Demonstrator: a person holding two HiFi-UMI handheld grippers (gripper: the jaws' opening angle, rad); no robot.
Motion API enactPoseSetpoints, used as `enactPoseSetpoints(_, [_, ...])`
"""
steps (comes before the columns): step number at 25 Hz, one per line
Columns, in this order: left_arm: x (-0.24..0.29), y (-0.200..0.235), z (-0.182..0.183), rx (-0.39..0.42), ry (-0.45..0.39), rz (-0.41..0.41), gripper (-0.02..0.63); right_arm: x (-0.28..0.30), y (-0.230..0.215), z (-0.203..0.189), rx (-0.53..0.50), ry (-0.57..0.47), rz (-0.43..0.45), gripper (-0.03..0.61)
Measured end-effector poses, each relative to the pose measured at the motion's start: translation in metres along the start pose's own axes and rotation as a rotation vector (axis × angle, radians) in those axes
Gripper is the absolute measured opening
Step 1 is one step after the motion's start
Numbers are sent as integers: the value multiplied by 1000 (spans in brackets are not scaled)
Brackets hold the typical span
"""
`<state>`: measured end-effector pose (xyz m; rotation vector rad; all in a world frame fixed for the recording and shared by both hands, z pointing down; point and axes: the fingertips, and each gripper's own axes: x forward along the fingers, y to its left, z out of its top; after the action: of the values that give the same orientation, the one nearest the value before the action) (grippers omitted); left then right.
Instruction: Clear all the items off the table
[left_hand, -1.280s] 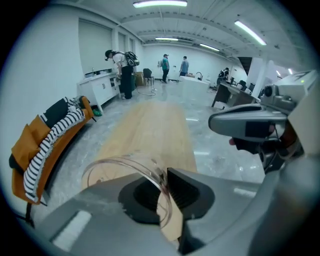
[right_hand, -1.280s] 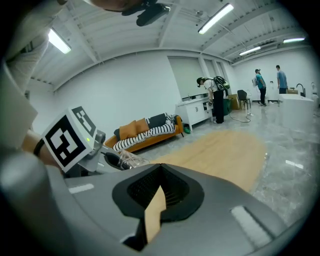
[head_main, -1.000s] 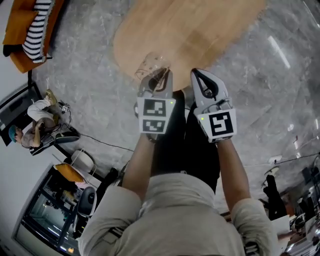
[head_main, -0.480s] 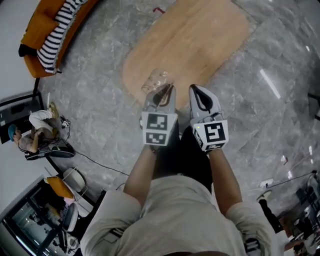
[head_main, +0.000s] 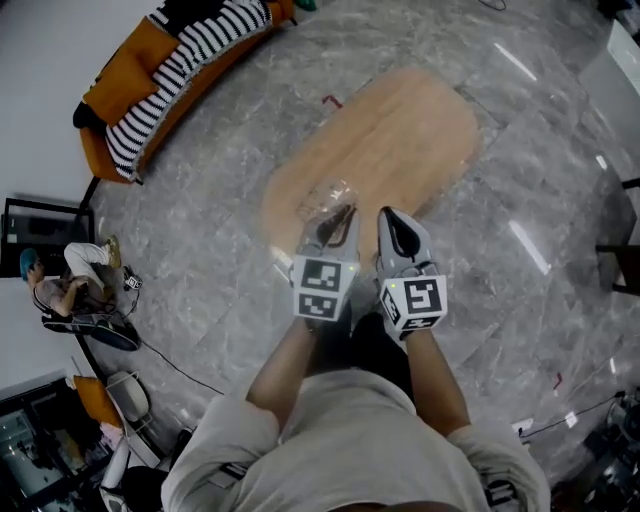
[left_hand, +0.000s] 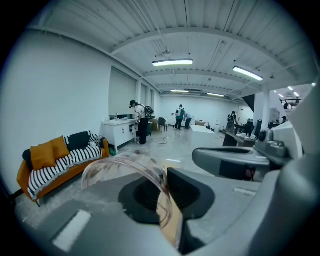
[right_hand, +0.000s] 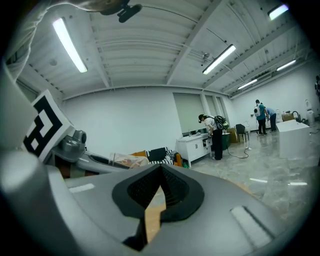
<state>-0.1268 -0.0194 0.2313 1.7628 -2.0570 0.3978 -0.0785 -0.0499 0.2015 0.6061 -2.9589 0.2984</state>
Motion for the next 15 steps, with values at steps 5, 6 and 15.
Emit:
enactPoseSetpoints(5, [-18,-14,14,31,-24,-24,57,-14,8,17,-12,-17,8,6])
enactPoseSetpoints(6, [-24,-17,17,31,-32,-26,58,-19,9,23,-15,-23,7,6])
enactPoseSetpoints(15, [-58,-21,59,-26,-155,35,58,-65,0,91,-87,-149,-27,6])
